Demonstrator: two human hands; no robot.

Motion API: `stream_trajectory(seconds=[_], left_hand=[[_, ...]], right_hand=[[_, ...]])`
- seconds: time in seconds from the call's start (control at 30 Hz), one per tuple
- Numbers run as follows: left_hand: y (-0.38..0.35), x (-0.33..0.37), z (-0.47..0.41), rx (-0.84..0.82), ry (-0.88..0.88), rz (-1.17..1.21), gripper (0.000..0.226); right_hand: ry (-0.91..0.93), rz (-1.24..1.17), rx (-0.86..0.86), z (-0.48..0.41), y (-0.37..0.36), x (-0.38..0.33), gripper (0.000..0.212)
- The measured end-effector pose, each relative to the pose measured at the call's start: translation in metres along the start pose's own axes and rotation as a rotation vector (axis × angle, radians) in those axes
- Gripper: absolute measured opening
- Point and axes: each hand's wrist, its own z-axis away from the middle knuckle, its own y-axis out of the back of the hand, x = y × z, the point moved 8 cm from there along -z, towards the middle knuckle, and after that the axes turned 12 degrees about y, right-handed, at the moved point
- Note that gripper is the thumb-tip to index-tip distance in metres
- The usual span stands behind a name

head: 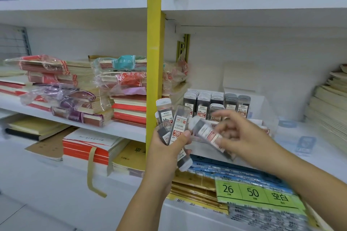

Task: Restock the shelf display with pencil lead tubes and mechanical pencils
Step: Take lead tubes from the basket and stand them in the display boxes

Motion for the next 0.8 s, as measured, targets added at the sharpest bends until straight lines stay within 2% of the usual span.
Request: stream_trajectory(seconds=[0.1,0.23,0.43,0.67,0.8], left_hand=[[0.007,0.0,-0.004,0.048,0.005,0.065,0.034],[0.011,-0.001,-0.009,0.078,0.008,0.09,0.034],[0.006,-0.007,-0.011,0.064,0.018,0.103,0.028],[0.002,-0.009,-0.011,0.042,0.03,0.082,0.027],[0.002,-0.009,-0.011,0.042,0.029,0.081,0.026]], right_hand=[[0.154,-0.047,0.229,-0.015,0.04,-0.016,0.078],[0.34,0.17,0.331,-0.032,0.063,-0.031,0.066],[0.251,0.454,0.284,-0.053,0.054,-0.004,0.046],[0.202,0.457,0.331,-0.065,0.066,0.007,0.036],[0.19,0.521,0.262,-0.067,0.061,0.011,0.032]])
